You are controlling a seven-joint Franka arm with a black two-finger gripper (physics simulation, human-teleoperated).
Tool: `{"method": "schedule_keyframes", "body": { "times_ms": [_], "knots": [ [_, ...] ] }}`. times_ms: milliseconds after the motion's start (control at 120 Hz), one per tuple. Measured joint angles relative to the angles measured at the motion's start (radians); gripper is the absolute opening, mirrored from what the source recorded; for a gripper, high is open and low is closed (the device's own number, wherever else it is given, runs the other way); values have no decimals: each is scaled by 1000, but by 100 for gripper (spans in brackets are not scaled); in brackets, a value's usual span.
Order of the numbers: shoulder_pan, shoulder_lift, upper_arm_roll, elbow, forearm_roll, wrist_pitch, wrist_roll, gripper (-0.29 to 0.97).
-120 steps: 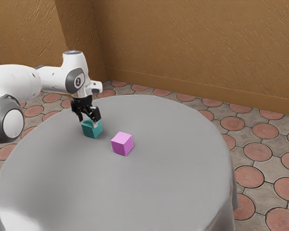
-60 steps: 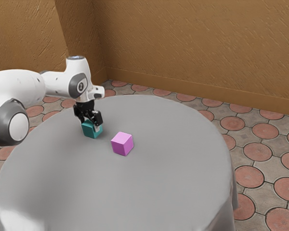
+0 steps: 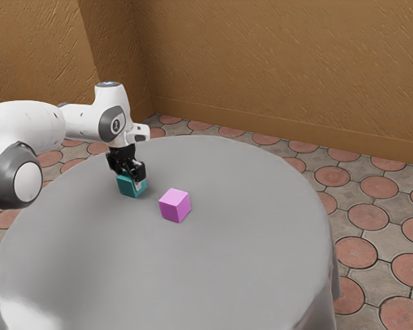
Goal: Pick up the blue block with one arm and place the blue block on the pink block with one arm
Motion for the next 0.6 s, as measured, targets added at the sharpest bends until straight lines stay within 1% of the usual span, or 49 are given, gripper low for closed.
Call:
{"method": "schedule_keyframes", "body": {
  "times_ms": [300, 475, 600],
  "knots": [
    [3, -22, -7, 0, -2, -1, -4, 39],
    [1, -104, -40, -13, -2, -20, -7, 37],
    [-21, -161, -60, -62, -2, -30, -11, 37]
  ]
}}
